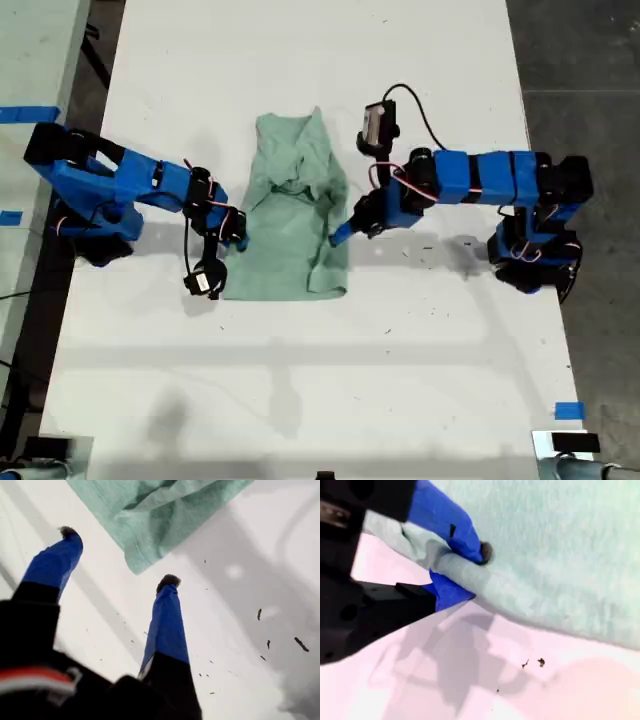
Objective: Fold tshirt
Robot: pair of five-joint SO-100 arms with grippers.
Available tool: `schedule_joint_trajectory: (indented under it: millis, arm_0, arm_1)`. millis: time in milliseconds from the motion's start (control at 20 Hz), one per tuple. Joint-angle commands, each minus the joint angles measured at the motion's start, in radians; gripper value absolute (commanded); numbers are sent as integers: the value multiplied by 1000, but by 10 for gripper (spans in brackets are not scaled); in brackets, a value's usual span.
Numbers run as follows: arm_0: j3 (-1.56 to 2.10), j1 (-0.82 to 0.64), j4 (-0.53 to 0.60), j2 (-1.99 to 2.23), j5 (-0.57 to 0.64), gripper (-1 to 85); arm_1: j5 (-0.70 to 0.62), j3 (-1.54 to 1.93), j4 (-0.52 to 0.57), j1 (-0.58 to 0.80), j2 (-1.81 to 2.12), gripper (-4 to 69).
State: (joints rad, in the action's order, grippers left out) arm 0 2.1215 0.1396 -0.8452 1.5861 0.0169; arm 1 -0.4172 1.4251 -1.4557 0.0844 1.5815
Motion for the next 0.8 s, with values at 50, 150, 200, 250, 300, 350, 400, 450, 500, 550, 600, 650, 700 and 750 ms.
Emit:
schedule_joint_trajectory:
  millis: [50, 150, 200, 250, 300, 350, 400, 450, 500, 550, 600, 650, 700, 750]
  arm_0:
    - [-25, -9, -87, 54, -20, 1]
    - [-57, -17, -143, 83, -17, 0]
    - [-81, -25, -181, 97, -14, 0]
    - [-123, -32, -236, 101, -11, 0]
    - [-170, -46, -304, 104, -9, 0]
    - [-219, -60, -379, 104, -9, 0]
    - [-258, -72, -431, 104, -14, 0]
    - [-281, -83, -471, 104, -26, 0]
    - [-316, -89, -514, 97, -43, 0]
    - [-373, -91, -565, 69, -49, 0]
    - [-439, -94, -600, 25, -49, 0]
    - [-511, -91, -623, -29, -40, 0]
    - [-604, -83, -653, -107, -32, 0]
    - [-701, -74, -658, -186, -8, 0]
  arm_1:
    - [-6, 2, 37, -9, 75, 282]
    - [-3, 12, 49, -11, 74, 281]
    - [0, 18, 54, -12, 74, 281]
    - [3, 21, 55, -14, 74, 281]
    - [5, 25, 60, -15, 74, 280]
    - [5, 29, 66, -17, 74, 280]
    - [5, 31, 72, -17, 74, 280]
    - [5, 32, 78, -17, 74, 279]
    - [3, 32, 80, -18, 74, 278]
    - [3, 34, 80, -18, 74, 278]
    - [3, 37, 80, -18, 74, 278]
    - [3, 38, 81, -18, 72, 278]
    - [2, 43, 84, -18, 72, 278]
    - [0, 44, 84, -18, 72, 278]
